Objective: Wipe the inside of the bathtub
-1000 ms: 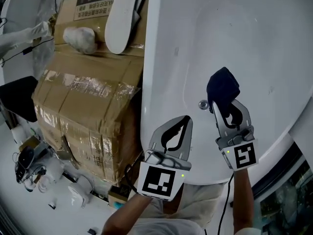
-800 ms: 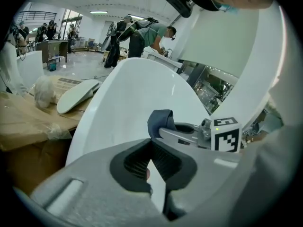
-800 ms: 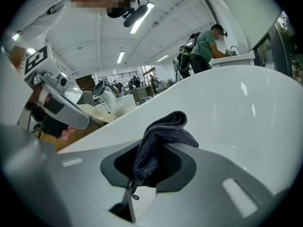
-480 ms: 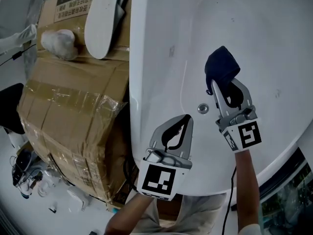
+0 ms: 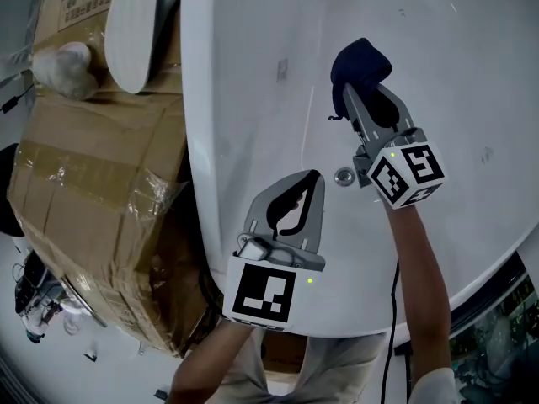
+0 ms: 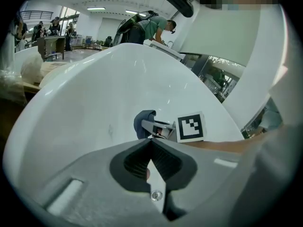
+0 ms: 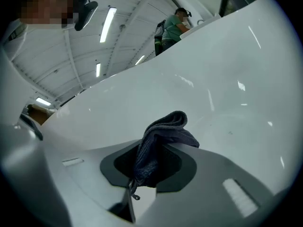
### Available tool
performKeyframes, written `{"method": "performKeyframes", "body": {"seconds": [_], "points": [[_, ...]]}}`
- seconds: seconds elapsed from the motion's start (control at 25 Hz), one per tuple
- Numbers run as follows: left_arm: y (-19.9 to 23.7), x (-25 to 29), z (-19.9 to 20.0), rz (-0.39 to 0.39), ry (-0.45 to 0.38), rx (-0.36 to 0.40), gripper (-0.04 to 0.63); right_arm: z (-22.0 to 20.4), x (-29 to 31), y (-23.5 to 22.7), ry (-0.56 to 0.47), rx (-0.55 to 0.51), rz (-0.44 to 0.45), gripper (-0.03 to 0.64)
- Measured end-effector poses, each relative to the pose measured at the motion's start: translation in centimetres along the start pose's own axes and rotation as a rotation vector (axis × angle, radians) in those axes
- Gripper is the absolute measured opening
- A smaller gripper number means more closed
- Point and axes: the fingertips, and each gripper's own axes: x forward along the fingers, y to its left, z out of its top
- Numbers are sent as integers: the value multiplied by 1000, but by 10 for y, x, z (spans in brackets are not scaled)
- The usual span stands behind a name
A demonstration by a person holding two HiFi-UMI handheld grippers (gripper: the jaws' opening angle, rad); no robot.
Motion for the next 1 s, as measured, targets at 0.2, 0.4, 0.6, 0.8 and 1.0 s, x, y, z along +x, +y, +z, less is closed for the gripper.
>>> {"method": "performKeyframes", "body": {"seconds": [0.2, 0.4, 0.6, 0.8, 1.0], "points": [[-1, 5, -5, -9, 8, 12, -2, -4, 22, -17, 7, 4, -17, 77], [-1, 10, -9, -12, 17, 17, -2, -24, 49, -37, 108, -104, -62, 78], [4, 11, -5, -11, 1, 8, -2, -54, 80, -54, 234, -124, -94, 74], [16, 9, -9, -5, -7, -26, -2, -78, 117, -69, 202, 18, -147, 74], [16, 17, -17, -13, 5, -32, -2, -100, 141, -98, 236, 69, -271, 74]]}}
